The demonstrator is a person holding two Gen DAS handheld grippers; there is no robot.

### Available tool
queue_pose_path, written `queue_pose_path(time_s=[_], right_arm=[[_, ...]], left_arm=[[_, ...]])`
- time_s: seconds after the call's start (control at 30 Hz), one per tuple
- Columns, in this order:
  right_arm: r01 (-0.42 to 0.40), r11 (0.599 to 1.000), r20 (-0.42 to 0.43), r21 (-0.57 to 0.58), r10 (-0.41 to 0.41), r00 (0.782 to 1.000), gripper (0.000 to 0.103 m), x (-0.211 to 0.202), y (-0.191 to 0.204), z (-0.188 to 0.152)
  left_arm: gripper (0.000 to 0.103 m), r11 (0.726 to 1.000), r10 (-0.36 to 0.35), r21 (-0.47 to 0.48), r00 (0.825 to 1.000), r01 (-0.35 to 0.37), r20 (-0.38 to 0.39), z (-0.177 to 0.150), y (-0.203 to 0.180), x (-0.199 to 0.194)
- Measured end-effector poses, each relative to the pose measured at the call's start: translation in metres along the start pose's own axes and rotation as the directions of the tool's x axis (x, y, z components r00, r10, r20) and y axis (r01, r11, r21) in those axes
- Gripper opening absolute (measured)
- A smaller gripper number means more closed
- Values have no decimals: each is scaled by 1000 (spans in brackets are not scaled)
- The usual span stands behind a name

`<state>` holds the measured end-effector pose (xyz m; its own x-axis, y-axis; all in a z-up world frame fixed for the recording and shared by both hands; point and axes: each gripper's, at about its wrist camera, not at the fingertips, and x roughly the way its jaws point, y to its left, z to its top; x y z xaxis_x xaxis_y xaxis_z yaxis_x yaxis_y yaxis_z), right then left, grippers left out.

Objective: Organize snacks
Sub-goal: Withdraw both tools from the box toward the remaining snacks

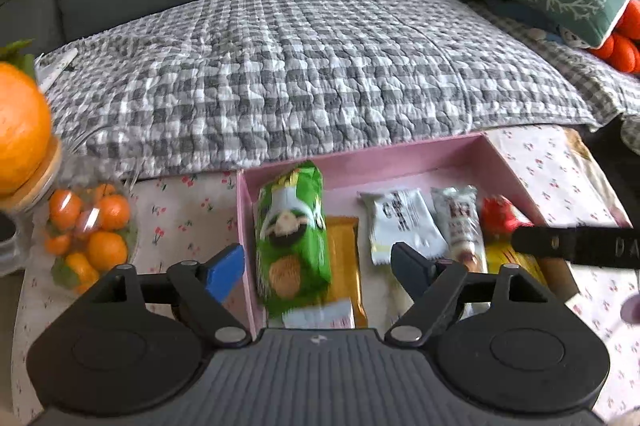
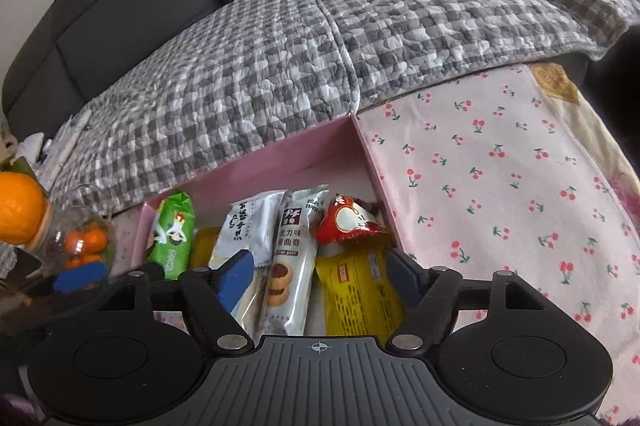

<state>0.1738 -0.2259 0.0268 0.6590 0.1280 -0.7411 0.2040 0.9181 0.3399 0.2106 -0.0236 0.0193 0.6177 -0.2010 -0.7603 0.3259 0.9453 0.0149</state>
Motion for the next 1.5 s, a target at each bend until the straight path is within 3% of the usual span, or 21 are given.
queue_pose_path(time_s=[0.4, 0.83, 1.13, 1.3, 1.5], right_arm=[[7, 998, -30, -60, -9, 1000, 83, -45, 13, -27], [-4, 990, -63, -139, -5, 998, 86, -62, 23, -66], [42, 980, -61, -195, -55, 997, 89, -53, 20, -86], [28, 983, -113, -183, -50, 992, 89, -46, 17, -94], [56, 978, -111, -201, -80, 991, 89, -44, 14, -99]], left_arm=[[95, 999, -27, -31, 1000, 27, 7, -34, 8, -42], [102, 995, -52, -85, 999, 51, -7, -72, 13, -72], [102, 999, -42, -34, 999, 43, 6, -98, 27, -74], [102, 1000, 9, 13, 1000, -9, 0, -110, 36, -65], [102, 999, -11, 30, 1000, 12, -8, -120, 43, -60]])
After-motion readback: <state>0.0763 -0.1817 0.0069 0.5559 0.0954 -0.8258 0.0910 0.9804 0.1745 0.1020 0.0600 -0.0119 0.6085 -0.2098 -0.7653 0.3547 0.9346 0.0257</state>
